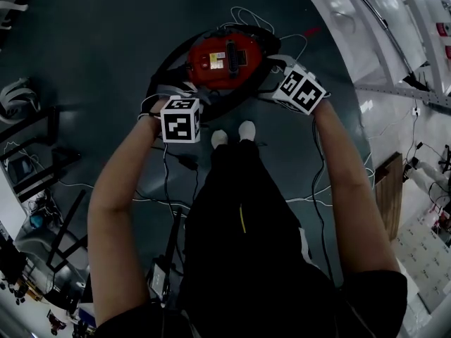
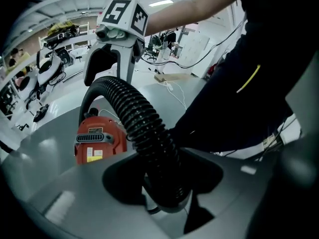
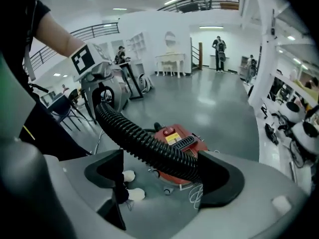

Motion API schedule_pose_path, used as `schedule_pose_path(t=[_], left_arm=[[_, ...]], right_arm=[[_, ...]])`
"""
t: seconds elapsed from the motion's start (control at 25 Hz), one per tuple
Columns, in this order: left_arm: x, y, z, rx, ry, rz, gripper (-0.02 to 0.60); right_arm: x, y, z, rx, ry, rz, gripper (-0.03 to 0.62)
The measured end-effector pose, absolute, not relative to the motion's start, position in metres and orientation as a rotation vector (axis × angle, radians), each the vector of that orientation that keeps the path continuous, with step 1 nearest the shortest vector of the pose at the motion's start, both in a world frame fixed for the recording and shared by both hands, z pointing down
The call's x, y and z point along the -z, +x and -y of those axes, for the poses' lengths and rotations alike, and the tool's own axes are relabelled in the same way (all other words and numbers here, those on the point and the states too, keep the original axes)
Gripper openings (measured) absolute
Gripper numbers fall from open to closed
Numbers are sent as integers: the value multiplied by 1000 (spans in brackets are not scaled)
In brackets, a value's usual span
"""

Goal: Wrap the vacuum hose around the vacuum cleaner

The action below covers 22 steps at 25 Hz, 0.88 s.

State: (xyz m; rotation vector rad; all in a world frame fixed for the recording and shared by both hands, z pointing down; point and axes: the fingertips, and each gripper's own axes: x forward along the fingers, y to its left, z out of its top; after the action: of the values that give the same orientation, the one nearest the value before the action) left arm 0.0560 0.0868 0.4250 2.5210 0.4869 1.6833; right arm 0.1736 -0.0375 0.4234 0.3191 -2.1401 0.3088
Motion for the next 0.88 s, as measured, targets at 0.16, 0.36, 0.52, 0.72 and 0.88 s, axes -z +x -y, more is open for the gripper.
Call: schedule_pose_path(t=[0.16,0.36,0.52,0.72,0.88], left_arm=[[-417,56,-87,-1634,2505,-542,204],[-414,53,-84,-1570,2475,-567,206],[-413,46,-82,-1545,2456,-555,202],[-423,41,-72,-1543,2447,-475,205],[-435,38,-67,-1584,2462,-449,207]], right_arm=[[-431,161,42,-110,202,2078,469],[-439,148,39,53,-1,2048,376],[-444,144,34,151,-106,2005,284],[-442,142,40,87,-92,2000,252],[-442,145,35,-7,-93,1968,244]])
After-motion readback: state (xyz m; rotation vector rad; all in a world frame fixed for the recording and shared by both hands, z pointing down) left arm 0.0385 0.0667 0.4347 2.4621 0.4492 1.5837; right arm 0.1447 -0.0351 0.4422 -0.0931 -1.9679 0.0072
